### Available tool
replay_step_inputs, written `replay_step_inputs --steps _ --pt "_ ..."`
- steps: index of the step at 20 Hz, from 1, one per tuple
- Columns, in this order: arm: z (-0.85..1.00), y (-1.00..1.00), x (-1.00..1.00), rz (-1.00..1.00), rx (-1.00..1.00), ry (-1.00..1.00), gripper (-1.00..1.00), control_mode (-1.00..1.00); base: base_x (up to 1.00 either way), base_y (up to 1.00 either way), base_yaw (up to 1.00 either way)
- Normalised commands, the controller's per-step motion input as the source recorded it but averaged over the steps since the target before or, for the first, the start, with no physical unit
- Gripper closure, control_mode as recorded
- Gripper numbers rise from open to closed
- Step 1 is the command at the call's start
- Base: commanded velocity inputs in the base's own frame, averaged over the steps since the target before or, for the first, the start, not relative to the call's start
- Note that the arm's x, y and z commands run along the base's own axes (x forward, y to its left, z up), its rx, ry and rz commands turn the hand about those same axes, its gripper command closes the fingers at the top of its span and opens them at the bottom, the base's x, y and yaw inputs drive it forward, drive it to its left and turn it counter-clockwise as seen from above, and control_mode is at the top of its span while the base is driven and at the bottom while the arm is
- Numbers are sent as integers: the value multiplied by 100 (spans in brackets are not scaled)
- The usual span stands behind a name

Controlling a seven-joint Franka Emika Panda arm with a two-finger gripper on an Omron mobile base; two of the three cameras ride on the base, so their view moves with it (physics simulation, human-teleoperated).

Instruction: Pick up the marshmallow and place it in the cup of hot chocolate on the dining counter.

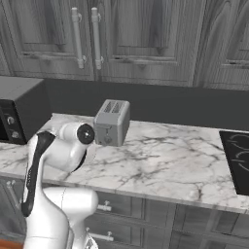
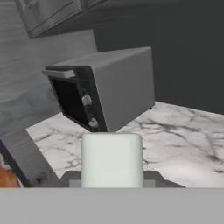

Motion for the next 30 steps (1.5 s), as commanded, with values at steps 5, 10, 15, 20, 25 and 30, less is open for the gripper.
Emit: replay_step_inputs --steps 5,10,15,20,25,30 --pt "35 -8 -33 35 21 -25 100 -100 0 0 0" --pt "10 -19 6 33 17 -4 100 -100 0 0 0" --pt "0 -19 0 29 18 0 100 -100 0 0 0" --pt "0 -16 0 18 15 -4 100 -100 0 0 0" --pt "0 -7 -12 3 3 -22 100 -100 0 0 0" --pt "0 0 -1 -9 0 -21 100 -100 0 0 0"
